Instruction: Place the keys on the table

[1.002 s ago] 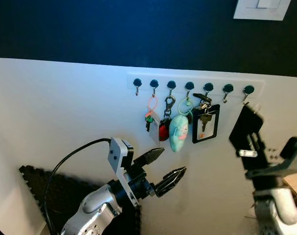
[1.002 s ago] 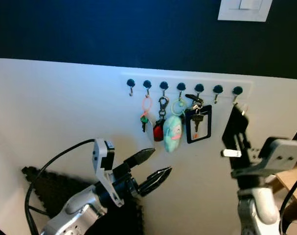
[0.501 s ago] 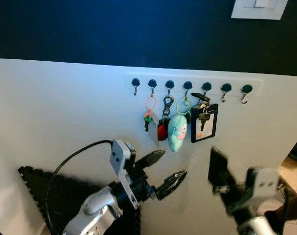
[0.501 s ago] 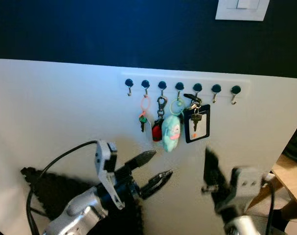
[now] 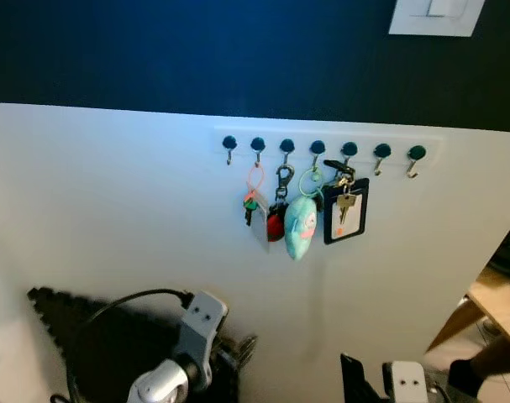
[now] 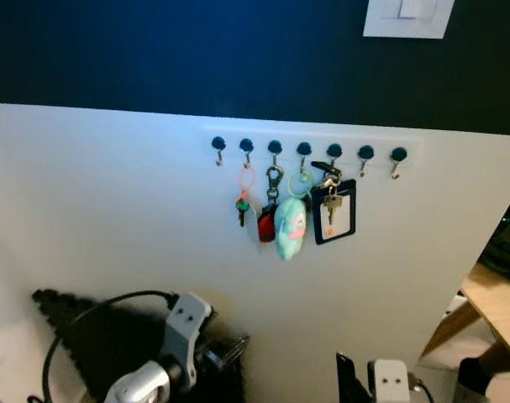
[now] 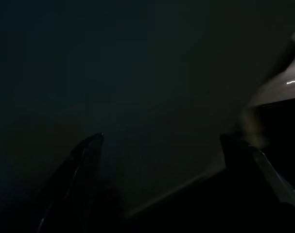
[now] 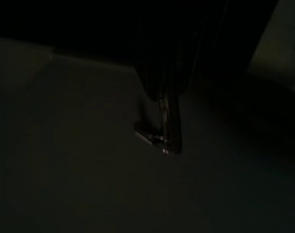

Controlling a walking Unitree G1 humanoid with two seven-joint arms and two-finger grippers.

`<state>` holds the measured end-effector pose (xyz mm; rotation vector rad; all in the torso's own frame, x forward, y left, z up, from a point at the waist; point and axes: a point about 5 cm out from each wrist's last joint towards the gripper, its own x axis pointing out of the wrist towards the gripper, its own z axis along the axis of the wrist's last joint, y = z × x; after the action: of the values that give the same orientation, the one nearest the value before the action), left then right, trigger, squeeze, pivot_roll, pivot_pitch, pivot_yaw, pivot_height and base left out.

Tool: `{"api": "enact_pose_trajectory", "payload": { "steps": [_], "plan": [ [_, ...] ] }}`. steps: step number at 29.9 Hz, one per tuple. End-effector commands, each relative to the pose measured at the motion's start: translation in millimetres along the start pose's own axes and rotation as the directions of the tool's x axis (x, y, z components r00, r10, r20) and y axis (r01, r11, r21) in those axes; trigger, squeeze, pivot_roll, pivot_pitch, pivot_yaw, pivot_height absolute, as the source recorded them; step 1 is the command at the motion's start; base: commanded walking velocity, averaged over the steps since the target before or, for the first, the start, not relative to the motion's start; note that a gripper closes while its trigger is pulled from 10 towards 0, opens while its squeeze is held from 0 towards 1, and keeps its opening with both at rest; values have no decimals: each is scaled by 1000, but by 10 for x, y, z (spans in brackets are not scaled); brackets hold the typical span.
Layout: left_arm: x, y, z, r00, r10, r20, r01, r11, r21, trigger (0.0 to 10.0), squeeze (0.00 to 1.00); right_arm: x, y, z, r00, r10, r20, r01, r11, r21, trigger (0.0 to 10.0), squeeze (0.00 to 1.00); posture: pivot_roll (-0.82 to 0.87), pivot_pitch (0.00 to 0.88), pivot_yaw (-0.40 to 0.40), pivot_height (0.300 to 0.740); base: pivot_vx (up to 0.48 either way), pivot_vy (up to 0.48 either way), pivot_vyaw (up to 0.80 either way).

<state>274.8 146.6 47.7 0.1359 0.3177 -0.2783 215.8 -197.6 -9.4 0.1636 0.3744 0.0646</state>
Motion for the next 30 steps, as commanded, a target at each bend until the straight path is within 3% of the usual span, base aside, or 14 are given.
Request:
{"api": "enact_pose_trajectory", "payload": {
  "steps": [1, 3, 4, 5, 8, 9, 13, 15, 19, 21, 24, 30],
  "plan": [
    [-141, 291, -574, 940, 239, -242, -251, 968, -20, 10000, 0, -42, -88, -224, 993, -62, -103, 62, 998, -3, 10000, 0, 49, 62, -16, 740, 0, 0, 0],
    [-141, 291, -574, 940, 239, -242, -251, 968, -20, 10000, 0, -42, -88, -224, 993, -62, -103, 62, 998, -3, 10000, 0, 49, 62, -16, 740, 0, 0, 0],
    [-242, 380, -825, 884, 313, -348, -342, 939, -26, 10000, 0, -40, -124, -292, 986, -93, -138, 93, 996, -3, 10000, 0, 40, 57, -17, 740, 0, 0, 0],
    [-341, 399, -1032, 845, 314, -434, -364, 931, -35, 10000, 0, -38, -153, -345, 979, -113, -169, 113, 994, -14, 10000, 0, 38, 56, -17, 740, 0, 0, 0],
    [-434, 404, -1187, 818, 301, -490, -372, 927, -52, 10000, 0, -38, -156, -406, 971, -118, -209, 114, 993, -30, 10000, 0, 34, 55, -14, 740, 0, 0, 0],
    [-506, 388, -1292, 800, 284, -528, -375, 924, -70, 10000, 0, -35, -142, -462, 963, -113, -245, 98, 993, -73, 10000, 0, 34, 54, -15, 740, 0, 0, 0],
    [-560, 349, -1375, 798, 256, -546, -379, 917, -123, 10000, 0, -22, -102, -529, 953, -100, -285, 61, 988, -141, 10000, 0, 40, 54, -19, 740, 0, 0, 0],
    [-534, 332, -1376, 805, 264, -532, -421, 886, -196, 10000, 0, 3, -49, -550, 952, -79, -295, 24, 982, -185, 10000, 0, 41, 38, -38, 740, 0, 0, 0],
    [-507, 302, -1388, 806, 270, -526, -428, 881, -204, 10000, 0, 17, -2, -568, 953, -53, -300, -13, 977, -211, 10000, 0, 42, 25, -50, 740, 0, 0, 0],
    [-491, 247, -1401, 813, 240, -530, -391, 900, -192, 10000, 0, 21, 10, -573, 952, -43, -302, -25, 976, -217, 10000, 0, 44, 19, -57, 740, 0, 0, 0],
    [-469, 69, -1434, 843, 136, -520, -218, 971, -100, 10000, 0, 9, 4, -618, 943, -40, -331, -27, 980, -198, 10000, 0, 48, 6, -62, 740, 0, 0, 0],
    [-491, 38, -1475, 832, 130, -539, -205, 975, -81, 10000, 0, -47, 13, -715, 930, -50, -365, 11, 994, -110, 10000, 0, 54, 0, -44, 740, 0, 0, 0]
  ]
}}
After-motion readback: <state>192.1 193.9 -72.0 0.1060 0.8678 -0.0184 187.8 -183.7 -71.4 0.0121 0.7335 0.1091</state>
